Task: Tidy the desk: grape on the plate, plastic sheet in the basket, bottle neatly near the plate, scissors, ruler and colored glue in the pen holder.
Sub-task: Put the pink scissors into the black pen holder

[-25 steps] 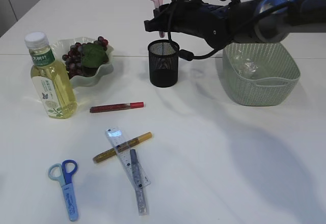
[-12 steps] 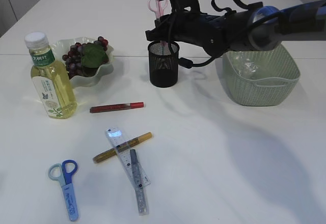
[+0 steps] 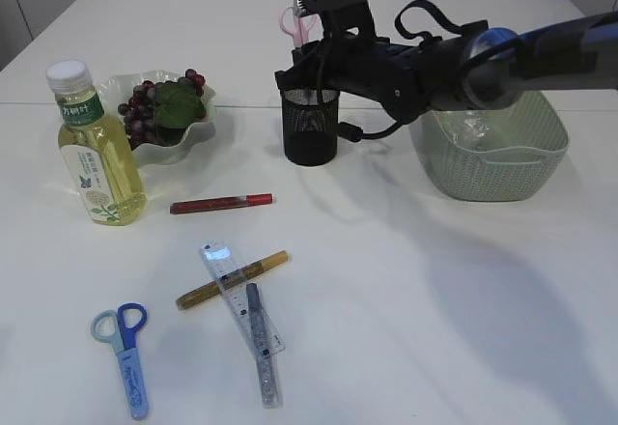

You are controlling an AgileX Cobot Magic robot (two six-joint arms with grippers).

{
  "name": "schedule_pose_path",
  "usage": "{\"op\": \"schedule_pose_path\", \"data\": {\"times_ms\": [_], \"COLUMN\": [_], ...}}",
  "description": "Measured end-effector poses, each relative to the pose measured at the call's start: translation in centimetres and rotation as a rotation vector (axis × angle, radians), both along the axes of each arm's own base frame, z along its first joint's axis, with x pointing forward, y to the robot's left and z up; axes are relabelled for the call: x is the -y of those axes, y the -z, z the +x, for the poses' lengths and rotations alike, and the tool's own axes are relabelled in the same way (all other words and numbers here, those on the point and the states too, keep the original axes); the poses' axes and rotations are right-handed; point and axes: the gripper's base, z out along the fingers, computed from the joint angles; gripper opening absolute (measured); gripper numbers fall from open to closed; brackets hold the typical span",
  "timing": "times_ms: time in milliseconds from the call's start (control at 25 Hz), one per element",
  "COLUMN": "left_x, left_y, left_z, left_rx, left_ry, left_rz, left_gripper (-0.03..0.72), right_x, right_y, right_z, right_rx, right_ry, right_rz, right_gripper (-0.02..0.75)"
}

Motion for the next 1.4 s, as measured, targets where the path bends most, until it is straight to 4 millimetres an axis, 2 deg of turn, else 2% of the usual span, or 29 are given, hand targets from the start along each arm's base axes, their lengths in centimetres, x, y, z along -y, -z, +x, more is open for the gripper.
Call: {"op": "schedule_pose_path", "data": {"times_ms": [1000, 1120, 1320, 1400], "left_x": [0.0, 0.0, 0.0, 0.0], "left_y": [0.0, 0.0, 0.0, 0.0], "left_z": [0.0, 0.0, 0.0, 0.0], "left_rx": [0.000, 0.000, 0.000, 0.000], "left_ry": [0.000, 0.000, 0.000, 0.000], "left_rz": [0.000, 0.000, 0.000, 0.000], "left_gripper": [0.432, 0.432, 0.432, 0.432], "right_x": [0.2, 0.3, 0.4, 0.4], "right_y": [0.6, 0.9, 1.2, 1.1], "right_z": [0.1, 0.0, 0.0, 0.0], "right_rx": [-0.023, -0.061, -0.108, -0.128], "right_ry": [0.006, 0.019, 0.031, 0.034], "right_rz": [-0.011, -0.008, -0.013, -0.022], "right_gripper": [0.183, 0.233, 0.387, 0.410]}}
